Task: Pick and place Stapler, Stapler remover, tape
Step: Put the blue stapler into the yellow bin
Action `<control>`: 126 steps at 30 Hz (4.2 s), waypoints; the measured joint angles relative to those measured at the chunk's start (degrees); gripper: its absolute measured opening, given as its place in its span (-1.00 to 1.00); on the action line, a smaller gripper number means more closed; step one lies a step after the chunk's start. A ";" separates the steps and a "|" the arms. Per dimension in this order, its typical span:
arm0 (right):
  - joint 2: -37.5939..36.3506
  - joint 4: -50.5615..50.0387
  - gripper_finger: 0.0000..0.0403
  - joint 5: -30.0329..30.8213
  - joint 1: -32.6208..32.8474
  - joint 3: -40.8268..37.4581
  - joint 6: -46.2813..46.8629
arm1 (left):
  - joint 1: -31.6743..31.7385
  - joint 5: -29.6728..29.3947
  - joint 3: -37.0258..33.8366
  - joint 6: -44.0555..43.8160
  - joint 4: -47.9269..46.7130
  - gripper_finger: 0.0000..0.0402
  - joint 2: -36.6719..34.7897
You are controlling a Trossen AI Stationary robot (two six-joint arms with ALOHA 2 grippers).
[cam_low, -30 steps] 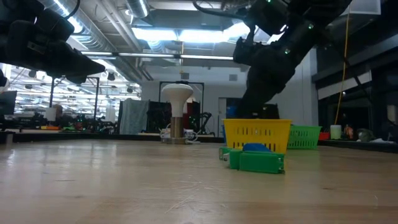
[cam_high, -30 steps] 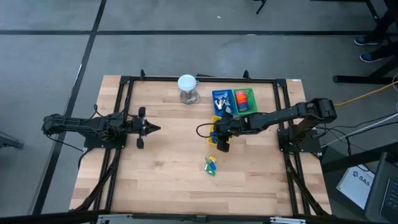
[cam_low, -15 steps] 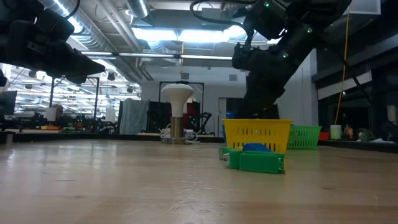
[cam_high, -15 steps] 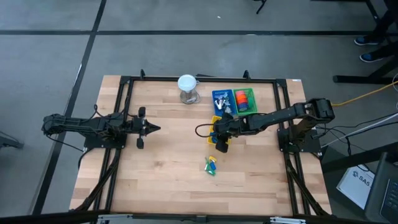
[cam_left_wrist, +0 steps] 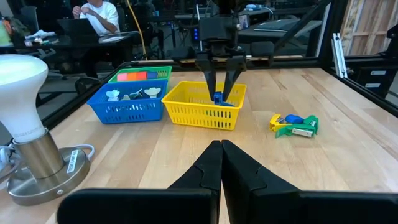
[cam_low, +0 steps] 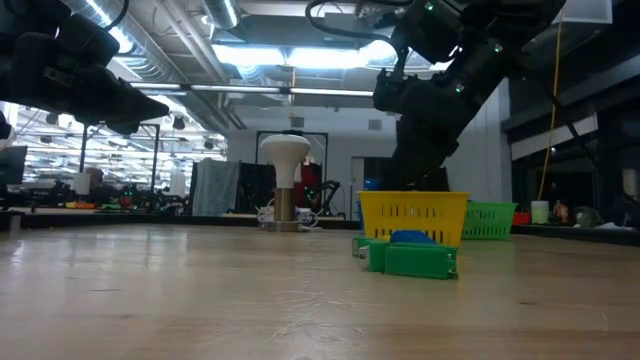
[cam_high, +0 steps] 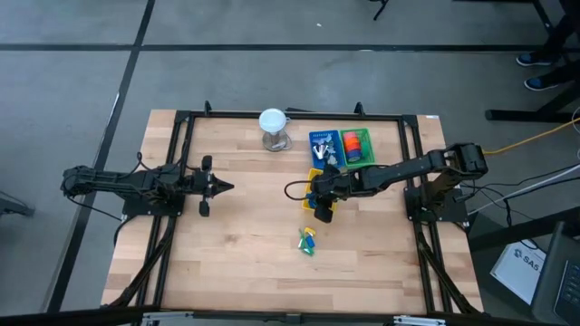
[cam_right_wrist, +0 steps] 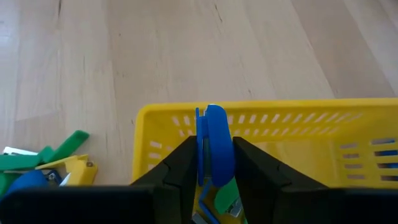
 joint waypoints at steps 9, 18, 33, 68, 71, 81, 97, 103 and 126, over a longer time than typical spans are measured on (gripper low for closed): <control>0.00 0.00 -0.49 -0.59 0.15 0.00 0.00 | 0.01 0.00 0.00 0.00 0.00 -0.99 0.00; 0.00 0.00 -0.49 -1.03 0.13 0.01 0.06 | 0.01 0.00 0.00 0.00 -0.02 -0.99 0.00; 0.00 -0.90 -0.48 -3.02 0.11 0.01 1.52 | 0.01 0.00 0.00 0.00 -0.02 -0.99 0.00; -0.37 1.62 0.00 3.26 6.24 1.83 -2.91 | -0.01 0.01 0.00 0.00 -0.02 -0.99 -0.02; -0.68 1.55 0.00 4.17 7.19 3.78 -4.76 | 0.01 0.00 0.00 0.00 -0.02 -0.99 0.00; 0.68 -3.92 0.00 6.10 11.27 8.33 -2.62 | 0.01 0.02 0.00 0.00 -0.02 -0.99 -0.02; 9.11 -4.76 0.00 6.12 18.92 11.70 15.40 | 0.01 0.02 0.00 0.00 -0.05 -0.99 -0.02; 10.11 -6.37 0.00 6.08 21.71 11.70 29.58 | -0.01 0.02 0.00 0.00 0.00 -0.99 -0.02; 15.06 -4.90 0.00 6.08 22.91 11.70 45.25 | 0.00 0.02 0.00 0.00 -0.02 -0.99 -0.02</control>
